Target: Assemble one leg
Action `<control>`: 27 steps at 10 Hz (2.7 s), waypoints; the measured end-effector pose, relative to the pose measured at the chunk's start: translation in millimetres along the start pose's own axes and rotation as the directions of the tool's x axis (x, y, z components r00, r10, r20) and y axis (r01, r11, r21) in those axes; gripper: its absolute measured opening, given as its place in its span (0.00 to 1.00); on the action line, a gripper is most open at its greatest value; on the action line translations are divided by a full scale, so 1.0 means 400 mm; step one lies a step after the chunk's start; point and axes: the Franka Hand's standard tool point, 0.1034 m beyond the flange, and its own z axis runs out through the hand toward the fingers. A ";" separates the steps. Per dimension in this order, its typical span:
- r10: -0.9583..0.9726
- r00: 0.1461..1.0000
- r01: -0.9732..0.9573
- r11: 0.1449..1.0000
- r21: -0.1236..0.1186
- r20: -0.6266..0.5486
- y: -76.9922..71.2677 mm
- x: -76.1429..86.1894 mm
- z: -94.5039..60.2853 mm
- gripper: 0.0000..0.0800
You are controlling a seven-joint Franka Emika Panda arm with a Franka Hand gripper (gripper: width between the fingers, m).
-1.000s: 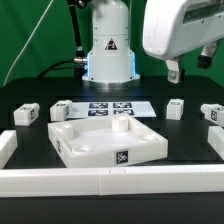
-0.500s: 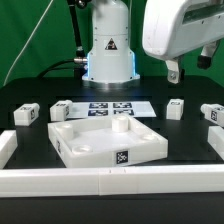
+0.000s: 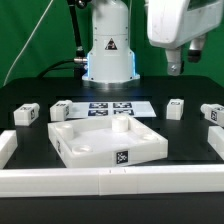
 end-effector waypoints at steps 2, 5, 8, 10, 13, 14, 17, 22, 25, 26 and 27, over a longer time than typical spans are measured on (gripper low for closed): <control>-0.132 0.991 0.132 0.991 0.014 0.001 0.014 -0.052 0.039 0.81; -0.123 0.992 0.123 0.992 0.022 0.002 0.015 -0.057 0.051 0.81; -0.284 0.959 0.284 0.959 -0.010 -0.021 0.017 -0.088 0.070 0.81; -0.493 0.870 0.492 0.870 -0.043 -0.023 -0.010 -0.161 0.128 0.81; -0.548 0.837 0.547 0.836 -0.038 0.003 -0.013 -0.215 0.153 0.81; -0.548 0.837 0.547 0.836 -0.038 0.003 -0.014 -0.214 0.153 0.81; -0.620 0.784 0.620 0.784 -0.027 0.001 -0.012 -0.231 0.164 0.81; -0.718 0.696 0.718 0.696 0.010 -0.016 -0.067 -0.348 0.252 0.81; -0.702 0.711 0.703 0.709 0.042 -0.042 -0.075 -0.375 0.306 0.81; -0.699 0.713 0.701 0.712 0.048 -0.047 -0.076 -0.377 0.319 0.81; -0.698 0.714 0.700 0.712 0.053 -0.051 -0.081 -0.377 0.326 0.81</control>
Offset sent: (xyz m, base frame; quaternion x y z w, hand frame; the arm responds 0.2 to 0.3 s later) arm 0.0000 0.0000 0.0000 0.0000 0.0000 0.0000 1.0000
